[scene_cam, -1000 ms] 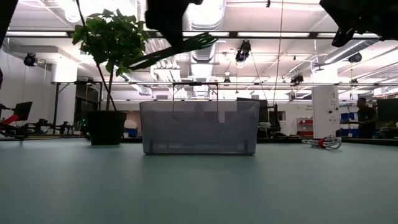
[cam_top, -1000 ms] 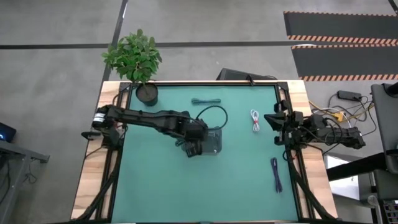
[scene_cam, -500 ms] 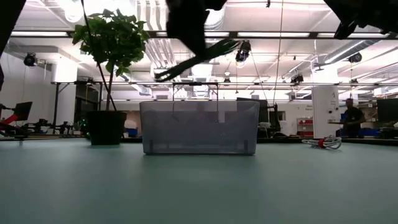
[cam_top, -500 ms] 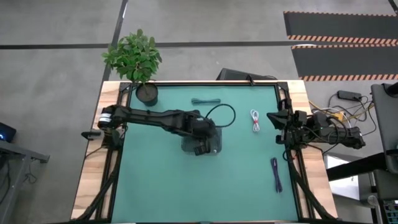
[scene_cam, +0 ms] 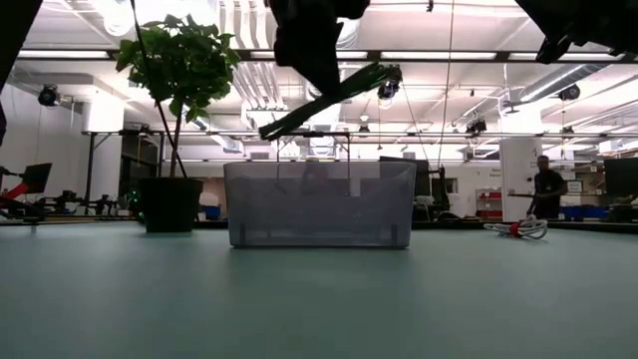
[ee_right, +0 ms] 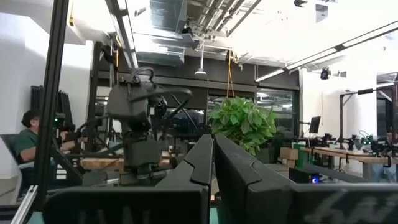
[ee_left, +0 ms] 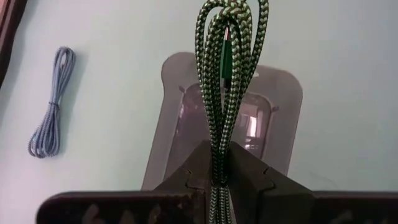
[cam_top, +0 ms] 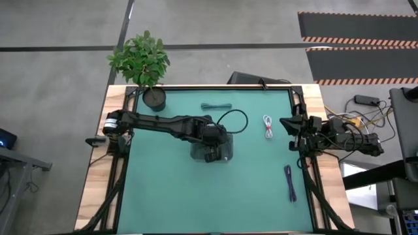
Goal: Pick and place USB-C Cables
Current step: Put the green cable into the black transparent container
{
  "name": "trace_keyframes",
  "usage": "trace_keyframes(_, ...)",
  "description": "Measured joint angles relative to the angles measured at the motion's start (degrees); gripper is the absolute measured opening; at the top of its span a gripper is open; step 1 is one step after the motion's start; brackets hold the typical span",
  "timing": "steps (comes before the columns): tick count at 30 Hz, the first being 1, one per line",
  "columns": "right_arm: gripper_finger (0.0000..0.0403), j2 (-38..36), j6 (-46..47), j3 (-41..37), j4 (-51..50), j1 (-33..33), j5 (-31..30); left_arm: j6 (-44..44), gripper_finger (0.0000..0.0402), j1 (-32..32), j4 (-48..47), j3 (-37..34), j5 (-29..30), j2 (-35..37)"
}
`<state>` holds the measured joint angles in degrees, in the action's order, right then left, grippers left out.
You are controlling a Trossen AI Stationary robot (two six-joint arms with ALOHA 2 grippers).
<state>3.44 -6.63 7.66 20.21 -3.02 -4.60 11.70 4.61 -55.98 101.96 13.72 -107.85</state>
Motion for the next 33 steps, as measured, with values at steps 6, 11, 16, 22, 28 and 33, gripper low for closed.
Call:
trace_keyframes(6,0.0009,0.0,0.04,0.0,-0.26,-0.01,0.0,1.21,0.0019,0.08,-0.4,-0.14,0.0,0.02)
trace_keyframes(11,0.0009,0.0,0.74,-0.02,-0.35,0.01,0.0,1.16,0.0019,0.08,-1.19,-0.14,0.0,0.04)
trace_keyframes(16,0.0009,0.0,1.03,-0.07,-1.01,-0.01,0.0,1.28,0.0019,0.08,-1.83,-0.16,-0.02,0.04)
trace_keyframes(22,0.0009,0.0,0.59,-0.07,-0.94,-0.01,0.0,1.33,0.0019,0.08,-1.6,-0.18,-0.02,0.07)
trace_keyframes(28,0.0009,0.0,0.61,-0.07,-1.54,-0.01,0.0,1.37,0.0019,0.08,-1.51,-0.23,-0.02,0.09)
trace_keyframes(33,0.0009,0.0,0.61,-0.09,-1.74,-0.01,0.0,1.38,0.0019,0.08,-1.47,-0.34,-0.02,0.09)
